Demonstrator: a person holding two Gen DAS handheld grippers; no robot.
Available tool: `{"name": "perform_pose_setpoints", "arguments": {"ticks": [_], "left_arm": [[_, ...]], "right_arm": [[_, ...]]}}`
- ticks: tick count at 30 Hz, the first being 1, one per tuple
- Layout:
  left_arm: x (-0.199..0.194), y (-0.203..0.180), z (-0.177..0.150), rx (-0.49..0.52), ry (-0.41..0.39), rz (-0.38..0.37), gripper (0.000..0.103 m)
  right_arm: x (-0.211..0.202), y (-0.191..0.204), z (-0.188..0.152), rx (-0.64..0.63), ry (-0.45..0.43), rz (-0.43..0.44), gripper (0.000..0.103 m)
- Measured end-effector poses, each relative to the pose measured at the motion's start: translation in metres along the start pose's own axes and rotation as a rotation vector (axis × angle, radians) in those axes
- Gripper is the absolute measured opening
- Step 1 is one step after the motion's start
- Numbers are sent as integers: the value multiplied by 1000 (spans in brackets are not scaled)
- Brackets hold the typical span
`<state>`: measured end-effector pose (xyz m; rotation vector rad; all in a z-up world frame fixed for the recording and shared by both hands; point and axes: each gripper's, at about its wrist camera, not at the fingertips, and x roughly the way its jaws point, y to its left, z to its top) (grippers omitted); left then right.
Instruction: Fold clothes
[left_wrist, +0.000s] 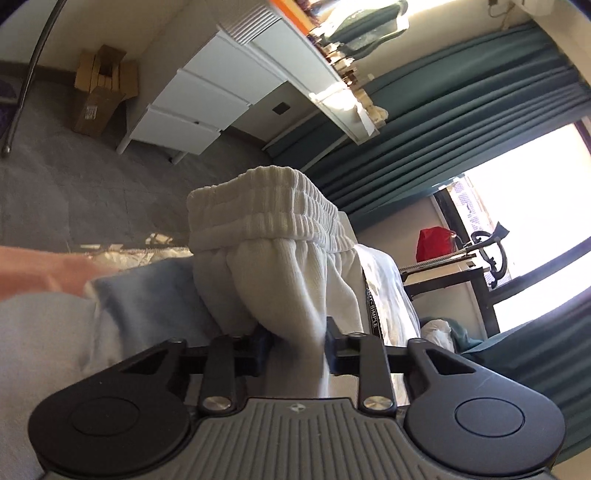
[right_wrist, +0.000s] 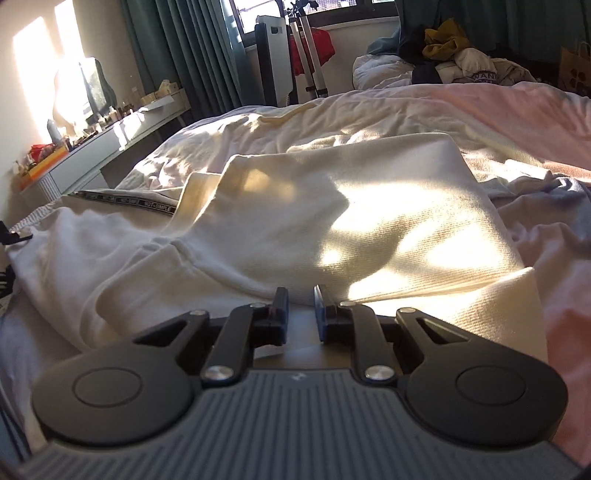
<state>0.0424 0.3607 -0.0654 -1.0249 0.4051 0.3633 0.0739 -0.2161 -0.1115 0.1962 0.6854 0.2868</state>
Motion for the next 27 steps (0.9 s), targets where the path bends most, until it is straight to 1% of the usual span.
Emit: {"name": "perform_pose_setpoints", "arguments": {"ticks": [2, 5, 7, 8, 9, 12, 16, 19, 22, 25, 27], "left_arm": [[-10, -20, -3, 67, -40, -11, 9], [-32, -68, -16, 192, -106, -53, 8], [-49, -105, -31, 275, -164, -82, 7], [-58, -124, -40, 315, -196, -97, 4], [-66, -143, -48, 350, -223, -107, 4], [-81, -196, -81, 424, -269, -160, 4], [-93, -269, -144, 601, -322, -236, 4], [-93, -315, -195, 702, -310, -302, 4], [-91, -352, -249, 810, -294, -363, 4], [-88, -378, -306, 918, -264, -427, 4], [-83, -386, -344, 982, -224, -463, 4]], "right_arm": [[-2, -1, 1, 14, -1, 3, 18], [-7, -6, 6, 58, -4, 17, 18], [-15, -15, 11, 131, -10, 24, 20], [-19, -20, 14, 175, -13, 26, 20], [-24, -26, 18, 215, -17, 23, 20], [-45, -42, 28, 284, -51, -16, 20], [-71, -69, 37, 366, -103, -50, 20], [-87, -88, 43, 430, -146, -67, 20], [-102, -108, 48, 488, -187, -62, 21], [-119, -129, 53, 540, -245, -59, 21], [-130, -144, 55, 568, -288, -67, 21]]}}
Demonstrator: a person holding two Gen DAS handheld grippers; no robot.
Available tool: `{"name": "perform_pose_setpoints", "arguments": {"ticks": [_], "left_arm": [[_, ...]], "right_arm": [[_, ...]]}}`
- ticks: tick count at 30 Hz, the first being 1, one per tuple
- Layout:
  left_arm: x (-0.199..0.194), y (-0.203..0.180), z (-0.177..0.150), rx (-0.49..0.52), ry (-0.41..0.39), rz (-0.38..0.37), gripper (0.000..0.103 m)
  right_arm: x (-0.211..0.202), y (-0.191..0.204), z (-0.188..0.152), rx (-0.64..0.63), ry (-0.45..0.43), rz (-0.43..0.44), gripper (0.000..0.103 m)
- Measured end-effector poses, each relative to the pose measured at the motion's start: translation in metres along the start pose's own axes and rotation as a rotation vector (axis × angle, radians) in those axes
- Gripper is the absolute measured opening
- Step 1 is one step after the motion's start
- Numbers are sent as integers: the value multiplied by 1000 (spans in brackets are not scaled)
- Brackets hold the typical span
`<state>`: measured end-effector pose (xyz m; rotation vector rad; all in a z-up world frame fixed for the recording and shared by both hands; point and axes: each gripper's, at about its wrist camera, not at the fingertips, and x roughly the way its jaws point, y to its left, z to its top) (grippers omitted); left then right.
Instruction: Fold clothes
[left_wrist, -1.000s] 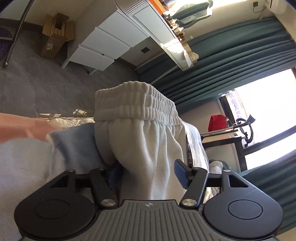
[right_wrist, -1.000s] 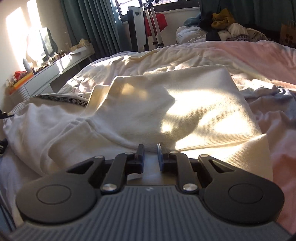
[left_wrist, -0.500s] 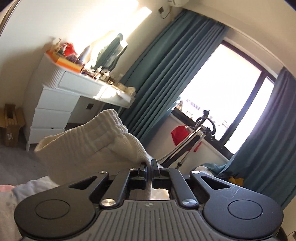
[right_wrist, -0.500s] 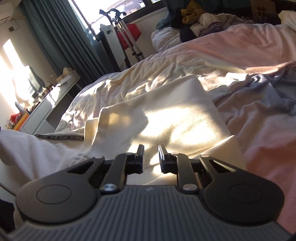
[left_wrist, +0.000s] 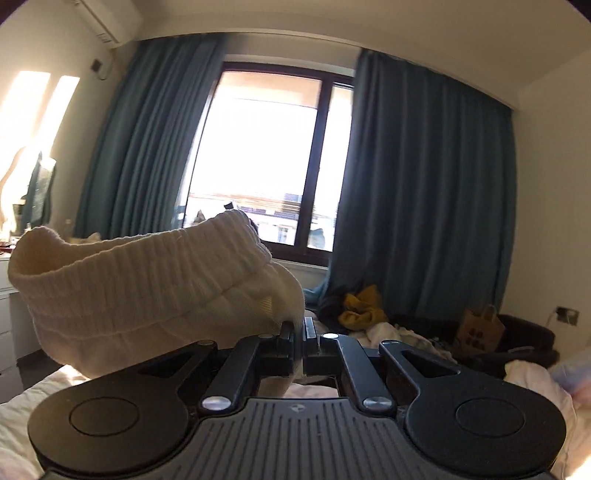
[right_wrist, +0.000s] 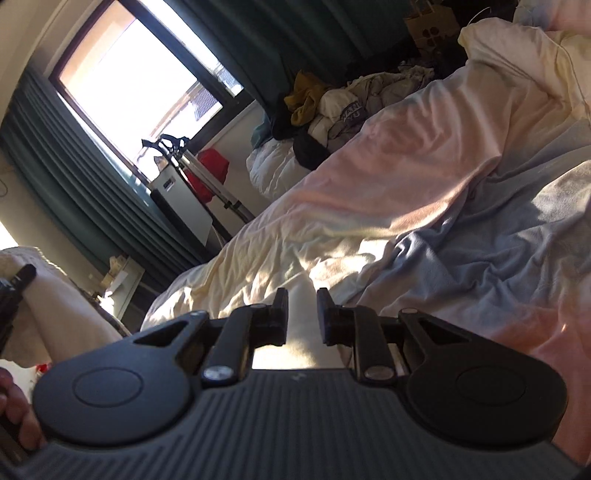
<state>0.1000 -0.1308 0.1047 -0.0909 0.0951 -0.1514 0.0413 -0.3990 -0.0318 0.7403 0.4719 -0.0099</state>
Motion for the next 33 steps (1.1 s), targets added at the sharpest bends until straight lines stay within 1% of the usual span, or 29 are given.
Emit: {"name": "perform_pose_setpoints", "arguments": {"ticks": [2, 6, 8, 11, 12, 14, 15, 16, 17, 18, 20, 22, 23, 25, 26, 27, 28, 30, 31, 33], "left_arm": [[7, -30, -22, 52, 40, -54, 3], [22, -81, -87, 196, 173, -156, 3], [30, -98, -122, 267, 253, -202, 3], [37, -114, -165, 353, 340, -264, 4], [36, -112, -176, 380, 341, -271, 4], [27, -104, -193, 437, 320, -272, 5], [21, -95, -197, 450, 320, -281, 6], [18, -88, -199, 455, 326, -294, 10], [15, -81, -199, 458, 335, -309, 16], [9, -75, -199, 466, 336, -321, 18], [-17, -61, -200, 500, 326, -337, 25], [-41, -46, -199, 539, 327, -340, 45], [-48, -39, -198, 554, 330, -335, 50], [-61, -25, -196, 574, 336, -318, 50], [-64, -18, -196, 583, 342, -307, 50], [-65, -12, -197, 590, 350, -295, 51], [-64, -7, -198, 597, 357, -285, 51], [-63, 4, -198, 593, 353, -247, 51], [-61, 9, -197, 581, 347, -224, 51], [-55, 18, -194, 537, 338, -183, 50]], "right_arm": [[-4, -13, 10, 39, -12, 3, 21], [-1, -40, 24, 138, 17, 47, 21], [1, -49, 25, 181, 29, 72, 21], [5, -56, 26, 208, 60, 107, 21], [8, -56, 26, 211, 72, 116, 21], [13, -57, 25, 217, 98, 133, 21], [16, -56, 25, 221, 112, 143, 21], [19, -56, 25, 226, 127, 153, 21], [23, -56, 25, 230, 141, 163, 21], [26, -56, 26, 232, 154, 169, 21], [34, -56, 28, 232, 182, 172, 21], [46, -56, 33, 228, 213, 170, 21], [52, -56, 35, 225, 227, 162, 21], [65, -57, 38, 218, 255, 145, 21], [71, -58, 39, 216, 270, 135, 23], [75, -59, 37, 218, 285, 121, 32], [79, -60, 36, 219, 301, 108, 43], [88, -62, 32, 221, 332, 85, 54], [90, -63, 29, 222, 348, 88, 59], [95, -64, 23, 227, 375, 88, 63]]}}
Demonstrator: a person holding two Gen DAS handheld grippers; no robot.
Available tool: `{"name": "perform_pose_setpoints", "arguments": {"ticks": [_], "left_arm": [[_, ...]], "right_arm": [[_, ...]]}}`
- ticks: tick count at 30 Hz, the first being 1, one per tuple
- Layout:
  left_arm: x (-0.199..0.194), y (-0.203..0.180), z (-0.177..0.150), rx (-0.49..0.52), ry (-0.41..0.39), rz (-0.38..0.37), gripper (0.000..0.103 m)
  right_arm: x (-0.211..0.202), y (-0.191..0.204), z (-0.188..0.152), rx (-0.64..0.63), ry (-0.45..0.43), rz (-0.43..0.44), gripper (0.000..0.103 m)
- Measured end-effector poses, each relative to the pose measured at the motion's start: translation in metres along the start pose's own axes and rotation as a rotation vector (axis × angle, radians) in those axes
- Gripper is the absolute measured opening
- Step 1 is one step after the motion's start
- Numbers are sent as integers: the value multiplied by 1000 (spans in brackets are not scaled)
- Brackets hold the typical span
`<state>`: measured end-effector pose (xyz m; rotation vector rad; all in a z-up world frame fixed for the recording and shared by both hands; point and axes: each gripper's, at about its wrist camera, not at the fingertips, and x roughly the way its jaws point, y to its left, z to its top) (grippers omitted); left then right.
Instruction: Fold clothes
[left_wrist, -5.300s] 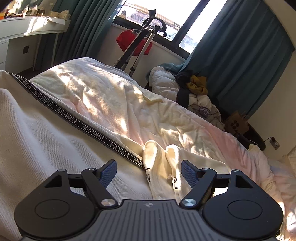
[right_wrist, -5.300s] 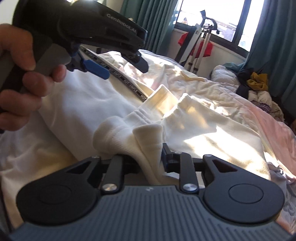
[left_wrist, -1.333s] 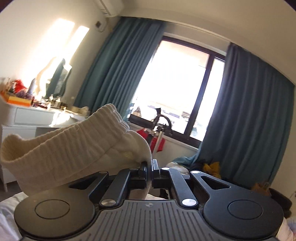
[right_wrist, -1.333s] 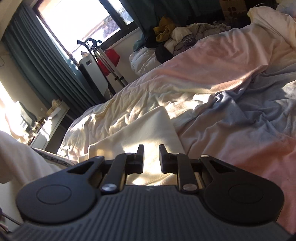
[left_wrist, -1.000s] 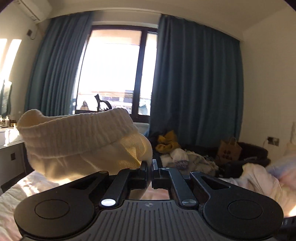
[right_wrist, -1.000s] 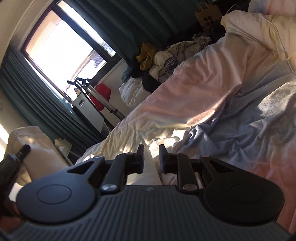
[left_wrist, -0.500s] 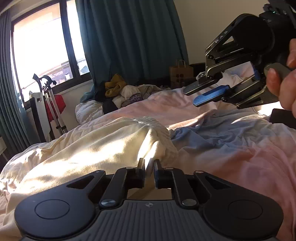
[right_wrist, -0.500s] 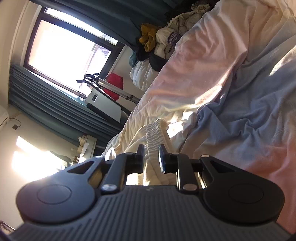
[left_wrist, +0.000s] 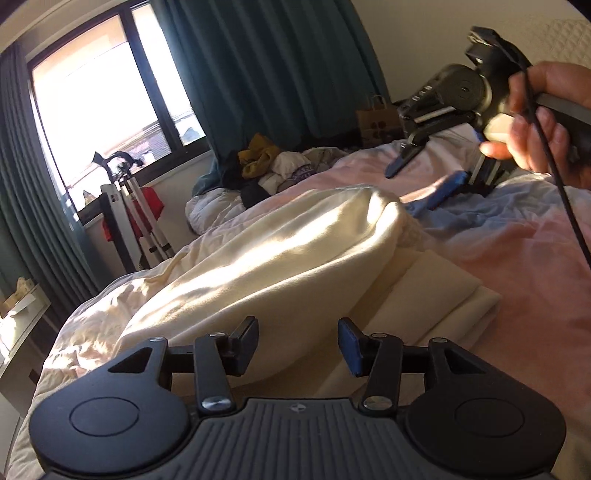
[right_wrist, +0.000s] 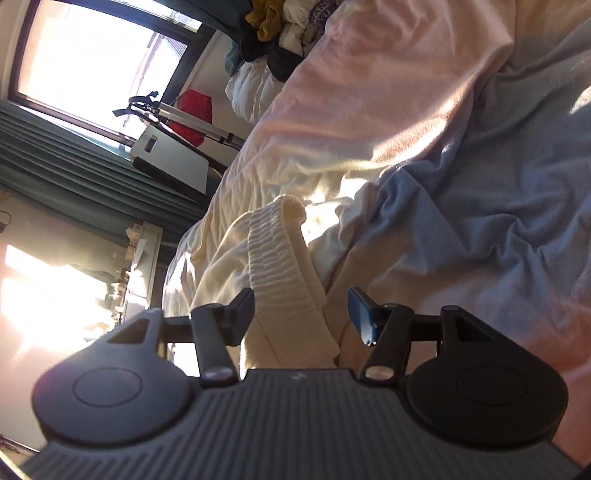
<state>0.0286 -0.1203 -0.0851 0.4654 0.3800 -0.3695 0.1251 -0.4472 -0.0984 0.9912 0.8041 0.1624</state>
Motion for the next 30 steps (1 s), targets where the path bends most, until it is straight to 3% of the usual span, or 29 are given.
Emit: {"name": "perform_pose_setpoints", "arguments": {"ticks": [3, 9, 12, 14, 16, 18, 21, 23, 24, 25, 30], "left_arm": [[3, 15, 1, -52, -6, 10, 45], [10, 23, -5, 17, -17, 3, 45], [12, 34, -8, -46, -9, -24, 41], [15, 43, -9, -85, 5, -26, 9], [15, 52, -10, -126, 7, -29, 1], [11, 63, -11, -185, -9, -57, 0], [-2, 77, -10, -258, -45, -84, 0], [-15, 84, -7, -294, -78, -107, 0], [-22, 86, -6, -305, -93, -118, 0], [-28, 87, -5, -313, -103, -125, 0], [-57, 89, -2, -352, -124, -135, 0]], "right_arm": [[10, -5, -4, 22, 13, 1, 63], [31, -4, -5, 26, -2, 87, 63], [39, 2, -12, 21, 15, 121, 63], [39, 5, -15, 20, 11, 157, 63], [34, 5, -17, 43, 5, 206, 63], [25, 8, -18, 40, -9, 256, 62], [6, 19, -22, -1, -34, 351, 48], [-2, 29, -28, -45, -48, 364, 38], [-5, 34, -33, -74, -50, 351, 23], [-6, 36, -37, -90, -53, 338, 18], [-22, 38, -54, -90, -125, 309, 11]]}}
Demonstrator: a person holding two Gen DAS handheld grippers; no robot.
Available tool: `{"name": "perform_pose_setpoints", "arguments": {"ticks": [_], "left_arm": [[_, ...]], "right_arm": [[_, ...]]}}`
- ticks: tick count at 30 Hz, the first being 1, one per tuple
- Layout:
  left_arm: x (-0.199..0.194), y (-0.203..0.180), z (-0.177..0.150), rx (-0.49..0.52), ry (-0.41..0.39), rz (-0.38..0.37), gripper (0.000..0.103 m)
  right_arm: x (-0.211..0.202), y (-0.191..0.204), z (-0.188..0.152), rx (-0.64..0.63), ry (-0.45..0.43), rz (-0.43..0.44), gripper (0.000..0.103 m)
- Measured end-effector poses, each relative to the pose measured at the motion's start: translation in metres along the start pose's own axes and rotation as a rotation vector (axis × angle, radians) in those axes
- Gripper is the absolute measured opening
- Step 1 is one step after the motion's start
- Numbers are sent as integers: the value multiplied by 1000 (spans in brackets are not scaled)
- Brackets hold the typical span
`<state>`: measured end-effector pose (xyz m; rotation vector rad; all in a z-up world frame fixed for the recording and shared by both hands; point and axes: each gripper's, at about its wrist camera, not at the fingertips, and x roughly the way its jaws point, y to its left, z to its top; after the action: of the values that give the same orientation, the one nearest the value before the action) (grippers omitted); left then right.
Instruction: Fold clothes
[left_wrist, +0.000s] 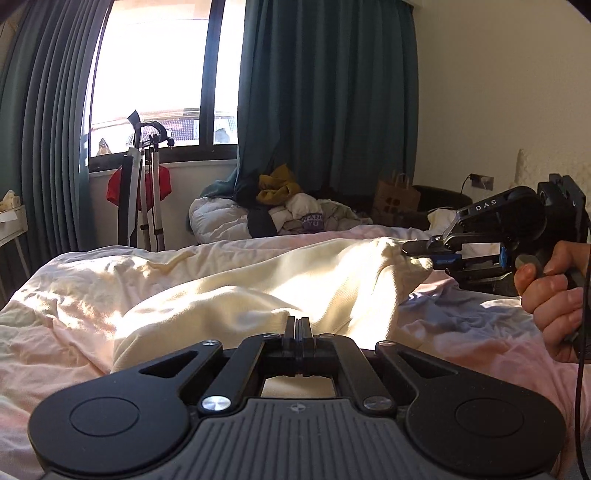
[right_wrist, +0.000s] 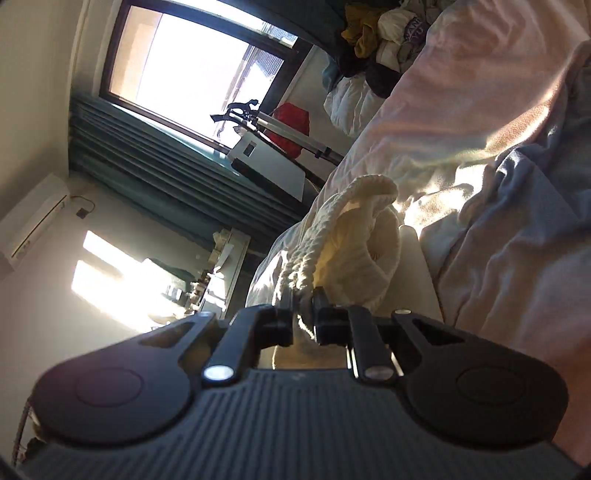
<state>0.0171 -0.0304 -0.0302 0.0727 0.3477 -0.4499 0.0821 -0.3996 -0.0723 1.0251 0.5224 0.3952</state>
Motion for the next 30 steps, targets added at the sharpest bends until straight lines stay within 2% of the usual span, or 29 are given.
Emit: {"name": "perform_pose_setpoints", "arguments": {"ticks": [6, 9, 10, 11, 12, 13, 15, 17, 18, 19, 21, 23, 26, 28, 29, 30], "left_arm": [[-16, -1, 1, -25, 9, 7, 0], [-15, -1, 1, -13, 29, 12, 7], [-14, -1, 1, -5, 38, 11, 17], [-12, -2, 0, 5, 43, 14, 22], [-11, -4, -2, 16, 44, 23, 37], [-9, -5, -4, 22, 45, 26, 44], [-6, -1, -4, 1, 58, 6, 47], [-5, 10, -2, -60, 63, -12, 58], [-4, 17, 0, -92, 60, -11, 62], [-4, 25, 1, -128, 56, -5, 69], [-2, 44, 3, -221, 65, -5, 77], [3, 70, 3, -346, 91, -18, 79], [9, 106, -2, -528, 127, 11, 82], [13, 127, -8, -639, 157, 26, 86], [14, 136, -12, -688, 172, 28, 88], [16, 144, -16, -731, 186, 23, 89]], "right_arm": [[-47, 12, 7, 11, -159, 6, 9], [-52, 3, 9, 14, -171, -109, 9], [-54, 0, 9, 15, -175, -148, 9], [-56, -4, 10, 16, -178, -186, 9], [-55, -8, 10, 21, -173, -230, 9], [-48, -17, 8, 33, -141, -292, 9], [-31, -33, 1, 30, -79, -428, 10], [-19, -44, -6, 23, -38, -512, 12], [-17, -47, -7, 26, -38, -525, 13], [-19, -46, -9, 26, -47, -520, 14], [-25, -39, -9, 8, -70, -492, 15], [-34, -27, -10, -14, -95, -472, 17], [-47, -8, -16, -47, -125, -455, 25], [-52, 2, -24, -76, -102, -453, 42], [-54, 6, -28, -96, -85, -455, 45], [-55, 8, -32, -110, -72, -451, 54]]}}
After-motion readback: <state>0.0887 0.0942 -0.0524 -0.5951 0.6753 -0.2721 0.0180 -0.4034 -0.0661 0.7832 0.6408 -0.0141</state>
